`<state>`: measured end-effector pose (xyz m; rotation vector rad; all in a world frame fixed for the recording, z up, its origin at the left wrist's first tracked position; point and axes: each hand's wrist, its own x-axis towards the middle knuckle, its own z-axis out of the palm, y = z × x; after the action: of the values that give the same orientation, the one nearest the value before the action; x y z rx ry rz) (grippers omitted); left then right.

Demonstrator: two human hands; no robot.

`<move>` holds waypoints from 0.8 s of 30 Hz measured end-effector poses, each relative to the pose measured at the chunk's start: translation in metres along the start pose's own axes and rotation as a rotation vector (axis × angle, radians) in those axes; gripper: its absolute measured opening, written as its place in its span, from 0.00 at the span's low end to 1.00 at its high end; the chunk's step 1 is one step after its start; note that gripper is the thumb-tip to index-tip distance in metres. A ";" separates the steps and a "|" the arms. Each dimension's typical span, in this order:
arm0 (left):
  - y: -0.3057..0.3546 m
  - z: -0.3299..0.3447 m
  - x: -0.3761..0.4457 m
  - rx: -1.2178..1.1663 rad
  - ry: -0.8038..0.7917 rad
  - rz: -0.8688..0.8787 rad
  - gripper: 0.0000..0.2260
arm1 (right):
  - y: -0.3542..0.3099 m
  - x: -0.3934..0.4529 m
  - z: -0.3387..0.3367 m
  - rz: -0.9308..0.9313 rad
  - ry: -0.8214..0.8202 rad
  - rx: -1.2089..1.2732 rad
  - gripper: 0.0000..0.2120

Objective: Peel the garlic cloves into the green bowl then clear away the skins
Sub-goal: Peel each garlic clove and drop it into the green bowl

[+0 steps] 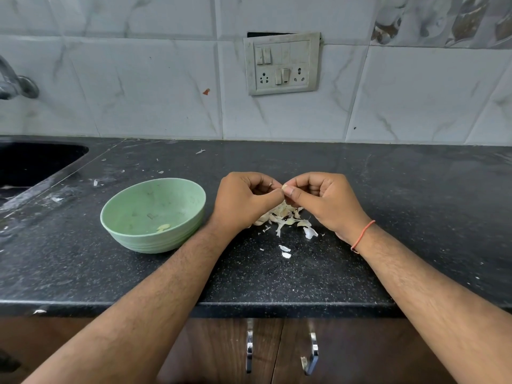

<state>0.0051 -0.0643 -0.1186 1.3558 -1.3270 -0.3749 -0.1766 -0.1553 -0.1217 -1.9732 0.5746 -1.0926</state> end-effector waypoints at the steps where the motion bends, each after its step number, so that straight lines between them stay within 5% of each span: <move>1: 0.000 0.001 0.000 0.010 0.004 0.000 0.03 | 0.001 0.000 0.000 -0.006 -0.002 -0.018 0.04; 24: 0.000 0.003 0.001 0.142 -0.001 0.010 0.03 | 0.005 0.001 -0.001 -0.015 -0.024 -0.156 0.04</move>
<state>0.0033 -0.0661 -0.1194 1.4657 -1.3817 -0.2783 -0.1773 -0.1593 -0.1244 -2.1253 0.6504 -1.0591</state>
